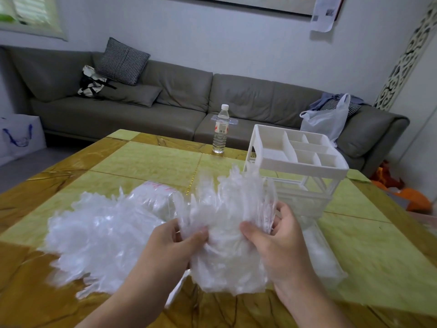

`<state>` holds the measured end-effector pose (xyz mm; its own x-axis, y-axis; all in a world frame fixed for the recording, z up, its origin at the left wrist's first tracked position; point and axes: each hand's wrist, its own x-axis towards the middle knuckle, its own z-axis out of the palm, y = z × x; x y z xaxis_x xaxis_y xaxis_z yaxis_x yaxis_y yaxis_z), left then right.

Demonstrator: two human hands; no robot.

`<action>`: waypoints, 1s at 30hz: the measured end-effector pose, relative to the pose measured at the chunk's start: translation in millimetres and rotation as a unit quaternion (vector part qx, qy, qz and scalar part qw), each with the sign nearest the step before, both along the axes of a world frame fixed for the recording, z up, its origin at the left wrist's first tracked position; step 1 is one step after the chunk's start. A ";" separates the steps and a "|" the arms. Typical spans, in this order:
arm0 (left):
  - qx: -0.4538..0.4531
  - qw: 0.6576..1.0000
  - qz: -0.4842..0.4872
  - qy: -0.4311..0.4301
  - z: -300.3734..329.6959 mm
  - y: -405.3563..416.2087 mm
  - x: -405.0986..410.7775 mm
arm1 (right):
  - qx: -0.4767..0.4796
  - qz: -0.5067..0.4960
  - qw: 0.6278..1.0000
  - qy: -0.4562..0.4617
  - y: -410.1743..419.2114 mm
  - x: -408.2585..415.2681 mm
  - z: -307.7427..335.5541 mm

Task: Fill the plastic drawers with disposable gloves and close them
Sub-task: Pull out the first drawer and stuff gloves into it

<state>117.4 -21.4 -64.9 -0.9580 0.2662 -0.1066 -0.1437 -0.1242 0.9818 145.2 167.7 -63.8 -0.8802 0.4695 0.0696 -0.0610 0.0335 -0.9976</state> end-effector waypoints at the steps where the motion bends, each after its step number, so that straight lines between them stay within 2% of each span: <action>1: 0.006 1.000 0.001 0.002 0.6 -1.6 -0.2 | -0.037 0.005 0.999 -0.003 0.3 -0.6 0.2; 4: 0.017 1.000 0.004 0.009 2.0 -3.0 -0.3 | -0.185 0.074 0.980 -0.021 1.2 -0.4 3.2; 6: 0.015 1.000 -0.002 0.015 1.6 -2.1 -0.5 | -0.223 0.111 0.967 -0.045 1.5 0.9 2.0; 11: 0.043 0.999 0.012 0.015 4.9 -5.0 -7.9 | -0.157 0.074 0.984 -0.030 5.4 -1.8 -0.6; 20: 0.068 0.997 0.036 -0.013 2.3 -6.2 -13.8 | -0.160 0.066 0.985 -0.015 12.9 -1.5 1.0; 24: 0.054 0.998 0.039 0.003 3.7 -5.6 -9.5 | -0.152 0.053 0.987 -0.019 13.9 -2.0 0.9; 28: 0.040 0.993 0.104 0.037 8.1 -8.1 -8.4 | -0.150 0.046 0.988 -0.017 16.5 -3.1 -0.4; 30: 0.002 0.995 0.082 0.059 10.7 -8.7 -6.2 | -0.151 0.048 0.987 -0.016 17.2 -3.0 -0.8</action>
<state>111.1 -30.1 -54.2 -0.9943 0.1061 0.0093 -0.0058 -0.1406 0.9900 142.2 185.0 -64.6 -0.9210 0.3792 -0.0890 -0.0183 -0.2704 -0.9626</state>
